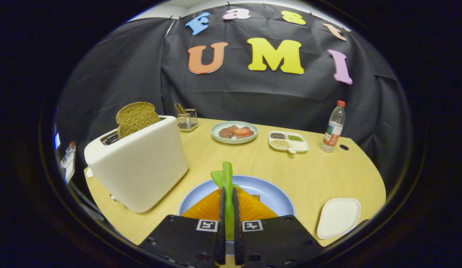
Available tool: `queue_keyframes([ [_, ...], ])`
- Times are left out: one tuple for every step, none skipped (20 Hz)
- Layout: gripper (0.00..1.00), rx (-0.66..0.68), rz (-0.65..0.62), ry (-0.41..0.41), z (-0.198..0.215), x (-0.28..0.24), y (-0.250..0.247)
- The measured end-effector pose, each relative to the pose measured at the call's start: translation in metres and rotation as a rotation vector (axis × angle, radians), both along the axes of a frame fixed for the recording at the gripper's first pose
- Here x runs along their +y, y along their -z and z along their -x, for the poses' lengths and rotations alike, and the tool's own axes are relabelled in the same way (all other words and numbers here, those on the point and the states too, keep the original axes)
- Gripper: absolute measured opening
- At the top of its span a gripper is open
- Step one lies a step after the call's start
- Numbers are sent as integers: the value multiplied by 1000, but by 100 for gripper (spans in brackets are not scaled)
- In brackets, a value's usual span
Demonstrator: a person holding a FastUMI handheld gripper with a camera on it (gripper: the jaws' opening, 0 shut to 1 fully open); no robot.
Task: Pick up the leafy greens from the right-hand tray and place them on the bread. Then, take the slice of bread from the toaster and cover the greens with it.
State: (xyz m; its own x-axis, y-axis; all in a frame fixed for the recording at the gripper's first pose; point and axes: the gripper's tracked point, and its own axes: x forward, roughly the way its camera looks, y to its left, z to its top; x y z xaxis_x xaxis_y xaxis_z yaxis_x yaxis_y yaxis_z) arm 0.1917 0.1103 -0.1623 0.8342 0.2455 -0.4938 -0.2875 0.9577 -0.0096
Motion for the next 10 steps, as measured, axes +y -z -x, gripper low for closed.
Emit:
queue_keyframes([
  [16, 1, 4, -1, 1, 1, 2],
  [24, 1, 9, 0, 3, 1, 4],
  [25, 3, 12, 2, 3, 1, 7],
  [28, 6, 10, 3, 6, 1, 8],
  [30, 9, 5, 4, 7, 1, 9],
  [38, 7, 1, 8, 9, 0, 7],
  [44, -8, -4, 18, 11, -3, 1],
  [50, -34, -10, 31, 15, -5, -9],
  [60, -69, -12, 45, 19, -7, -22],
  [70, -113, -18, 58, 24, -6, -37],
])
